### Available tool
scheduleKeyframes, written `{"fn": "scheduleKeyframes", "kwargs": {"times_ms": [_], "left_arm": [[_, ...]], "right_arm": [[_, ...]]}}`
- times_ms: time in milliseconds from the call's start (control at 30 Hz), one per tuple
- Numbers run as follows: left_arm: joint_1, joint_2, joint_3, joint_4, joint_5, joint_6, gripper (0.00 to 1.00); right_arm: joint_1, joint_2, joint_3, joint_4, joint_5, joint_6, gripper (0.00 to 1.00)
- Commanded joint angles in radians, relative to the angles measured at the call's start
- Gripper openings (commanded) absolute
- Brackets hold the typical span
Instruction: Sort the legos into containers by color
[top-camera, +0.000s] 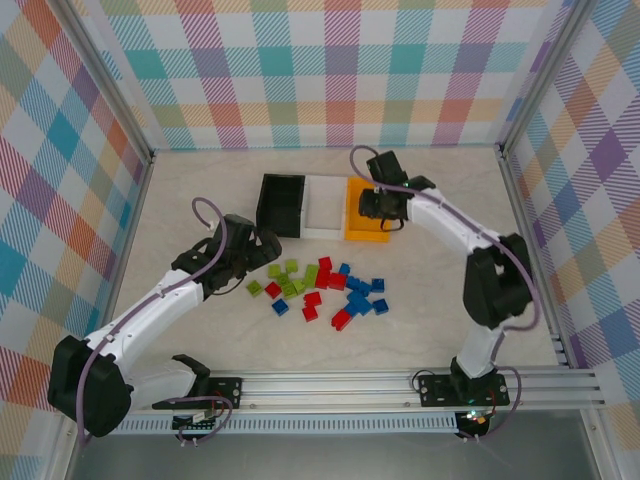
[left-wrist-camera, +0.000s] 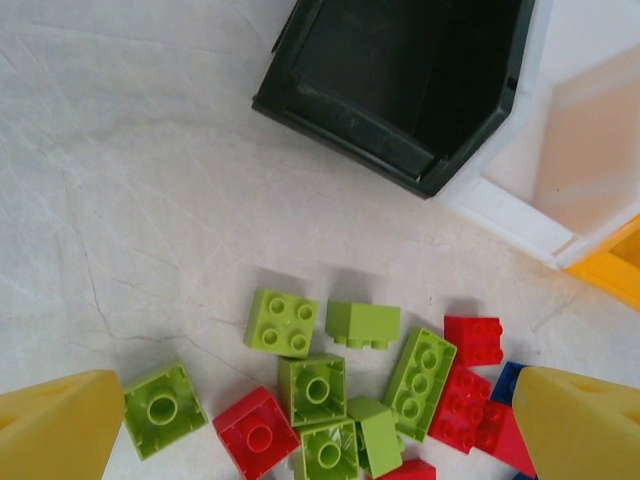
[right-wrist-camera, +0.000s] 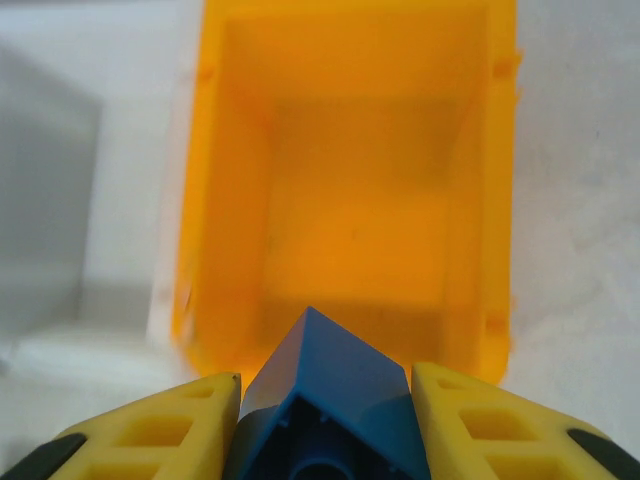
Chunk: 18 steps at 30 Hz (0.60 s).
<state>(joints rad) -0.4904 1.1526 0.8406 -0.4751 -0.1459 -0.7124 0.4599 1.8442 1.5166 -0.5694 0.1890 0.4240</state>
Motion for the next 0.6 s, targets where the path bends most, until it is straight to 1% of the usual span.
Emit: {"fn": "scheduleKeyframes", "kwargs": {"times_ms": [0,67,100,167,267,333,433,467,567], "left_arm": [[-0.011,-0.029,-0.005,-0.037,0.032,-0.014,1.00],[-0.011,-0.031,-0.016,-0.047,0.042,-0.020,1.00],[-0.012,-0.028,-0.022,-0.053,0.049,-0.019,1.00],[-0.016,-0.030,-0.030,-0.058,0.056,-0.019,0.99],[-0.034,-0.030,-0.032,-0.083,0.053,-0.010,0.97],[-0.059,-0.025,-0.026,-0.109,0.040,-0.010,0.96],[-0.120,-0.007,-0.025,-0.147,0.013,-0.019,0.94],[-0.137,0.001,-0.025,-0.160,0.004,-0.027,0.93],[-0.197,0.029,-0.035,-0.186,0.001,-0.046,0.89]], "right_arm": [[-0.017,0.131,0.110,-0.026,-0.026,-0.021,0.38],[-0.026,0.182,0.160,-0.030,-0.020,-0.022,0.39],[-0.031,0.201,0.179,-0.030,-0.022,-0.024,0.43],[-0.034,0.220,0.214,-0.036,-0.022,-0.031,0.54],[-0.035,0.191,0.225,-0.025,-0.030,-0.039,0.66],[-0.032,0.142,0.200,-0.010,-0.040,-0.037,0.74],[-0.025,0.047,0.110,0.029,-0.059,-0.026,0.83],[-0.021,0.020,0.080,0.037,-0.067,-0.025,0.84],[-0.002,-0.065,-0.034,0.080,-0.076,-0.018,0.85]]}}
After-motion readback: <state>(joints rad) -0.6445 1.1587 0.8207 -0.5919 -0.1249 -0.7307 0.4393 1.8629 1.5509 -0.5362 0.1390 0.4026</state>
